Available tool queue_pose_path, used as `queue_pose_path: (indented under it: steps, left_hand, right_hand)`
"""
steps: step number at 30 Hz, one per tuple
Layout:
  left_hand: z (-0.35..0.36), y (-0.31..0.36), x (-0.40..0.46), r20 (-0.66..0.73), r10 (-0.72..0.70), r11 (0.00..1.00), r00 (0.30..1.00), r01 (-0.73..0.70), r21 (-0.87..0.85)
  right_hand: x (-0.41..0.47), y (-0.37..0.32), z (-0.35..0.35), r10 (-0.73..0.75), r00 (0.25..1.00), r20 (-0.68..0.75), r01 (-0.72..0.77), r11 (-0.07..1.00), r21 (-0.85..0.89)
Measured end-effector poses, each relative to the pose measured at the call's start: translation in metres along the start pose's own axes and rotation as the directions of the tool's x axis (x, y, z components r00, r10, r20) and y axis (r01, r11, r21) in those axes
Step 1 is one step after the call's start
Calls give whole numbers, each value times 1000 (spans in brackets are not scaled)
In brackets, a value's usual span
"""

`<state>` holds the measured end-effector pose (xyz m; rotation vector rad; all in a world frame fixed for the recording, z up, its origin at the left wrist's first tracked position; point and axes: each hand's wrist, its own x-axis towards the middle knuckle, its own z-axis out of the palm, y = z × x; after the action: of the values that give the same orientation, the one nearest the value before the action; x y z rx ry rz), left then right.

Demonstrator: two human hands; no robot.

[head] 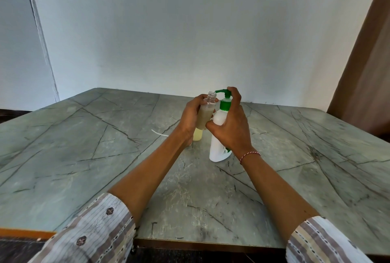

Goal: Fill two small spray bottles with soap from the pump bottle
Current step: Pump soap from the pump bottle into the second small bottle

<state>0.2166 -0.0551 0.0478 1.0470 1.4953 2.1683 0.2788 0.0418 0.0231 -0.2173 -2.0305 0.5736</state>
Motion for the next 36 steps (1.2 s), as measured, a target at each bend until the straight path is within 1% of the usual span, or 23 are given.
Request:
queue_pose_path:
  steps: [6,12,17,25,30,36]
  left_hand:
    - [-1,0,0,-18,-4,1000,1000,4,2]
    - [0,-1,0,-8,8,1000,1000,-8,20]
    - [-1,-2,2,-1,0,999,1000,0,34]
    - [-1,-1,1,-14,-10,1000,1000,10,23]
    - [-3,0,2,0,-15,999,1000,15,-38]
    - [-3,-2,2,0,-16,999,1000,16,-32]
  right_hand:
    - [-1,0,-1,2,1000,8,-2,1000,-16]
    - [-2,0,-2,28,999,21,-28,999,19]
    - [-1,0,-1,41,999,20,-41,999,0]
    - [1,0,-1,19,999,32,-19,1000,0]
    - [1,-2,-2,11,1000,26,-11,1000,7]
    - [-1,-1,0,19,1000,20,-19,1000,14]
